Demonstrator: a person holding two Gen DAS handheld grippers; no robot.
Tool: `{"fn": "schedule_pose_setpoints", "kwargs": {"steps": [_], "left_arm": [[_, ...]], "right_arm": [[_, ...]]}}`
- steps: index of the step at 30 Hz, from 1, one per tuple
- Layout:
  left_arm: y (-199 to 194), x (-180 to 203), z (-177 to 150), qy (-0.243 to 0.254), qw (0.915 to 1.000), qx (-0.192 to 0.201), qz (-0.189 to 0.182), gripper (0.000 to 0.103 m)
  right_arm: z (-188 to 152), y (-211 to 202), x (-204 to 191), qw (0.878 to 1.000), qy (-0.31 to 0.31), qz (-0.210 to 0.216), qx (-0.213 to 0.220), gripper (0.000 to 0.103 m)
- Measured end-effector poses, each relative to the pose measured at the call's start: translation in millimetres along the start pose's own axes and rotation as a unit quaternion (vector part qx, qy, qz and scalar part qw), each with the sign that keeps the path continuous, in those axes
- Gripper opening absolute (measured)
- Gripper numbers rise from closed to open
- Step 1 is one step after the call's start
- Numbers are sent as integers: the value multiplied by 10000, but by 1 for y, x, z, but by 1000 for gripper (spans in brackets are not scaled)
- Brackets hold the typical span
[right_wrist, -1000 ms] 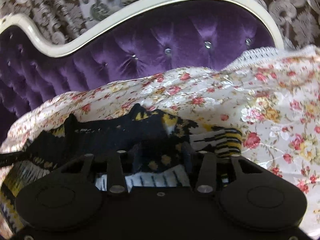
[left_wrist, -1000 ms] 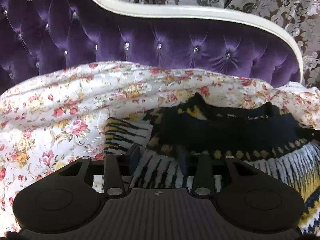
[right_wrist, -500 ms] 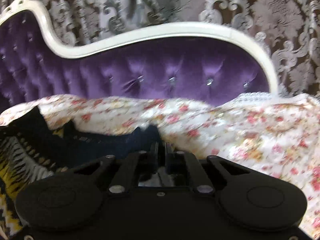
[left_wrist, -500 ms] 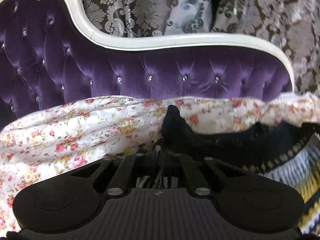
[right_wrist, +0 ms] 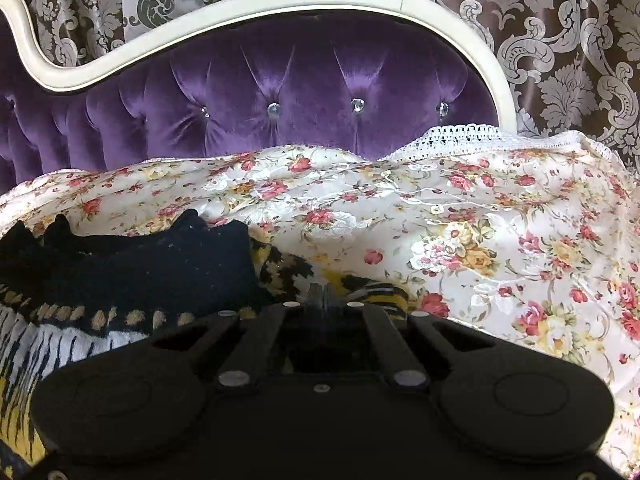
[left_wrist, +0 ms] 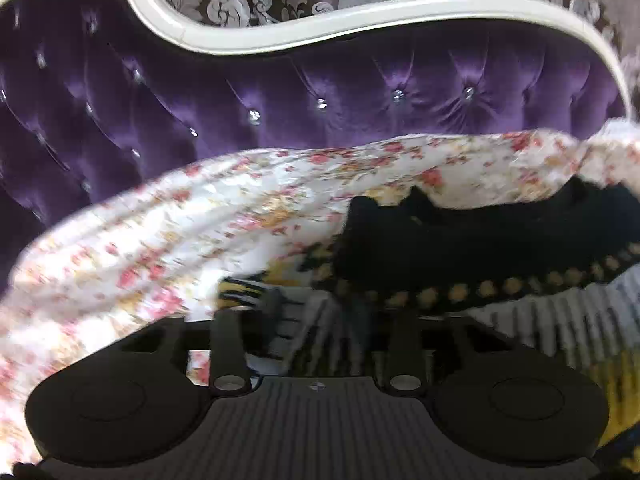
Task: Fold small clothes
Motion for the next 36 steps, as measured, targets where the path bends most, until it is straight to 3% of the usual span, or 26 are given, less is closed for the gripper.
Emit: {"fn": "schedule_pose_setpoints", "kwargs": {"steps": [1,5,9,10,11,14,23,28,36], "left_arm": [[-2,-1,0,28,10000,0,-17,45],[-9,-5,-4,-159,9992,-120,-338,52],[-27,-6,-9,-324,9982,-127,-482,60],[-32,-5,-10,-344,9979,-147,-525,61],[-36,-2,-11,-356,9976,-163,-565,61],[-47,9,-10,-364,9966,-185,-717,62],[-50,45,-12,-169,9946,-445,-923,66],[-47,53,-20,-64,9967,-410,-703,73],[-48,54,-24,-69,9976,-311,-612,77]], "right_arm": [[0,-1,-1,10000,6,10,-7,15],[2,-10,-1,9999,109,91,89,70],[7,-31,4,9987,283,272,311,86],[8,-35,6,9983,369,356,261,97],[7,-40,8,9977,472,454,198,101],[2,-53,12,9957,700,604,43,101],[-25,-60,17,9914,993,480,-702,102],[-35,-53,17,9883,974,400,-1107,102],[-45,-51,8,9929,504,237,-1049,103]]}}
Point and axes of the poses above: each gripper's, at about its wrist camera, not at the fingertips, and y roughly the way its jaws point, x to its right, z to its top, the point moved 4 cm from there along y, roughly the way its jaws point, and after that the axes turned 14 degrees about y, right-handed, at the moved point
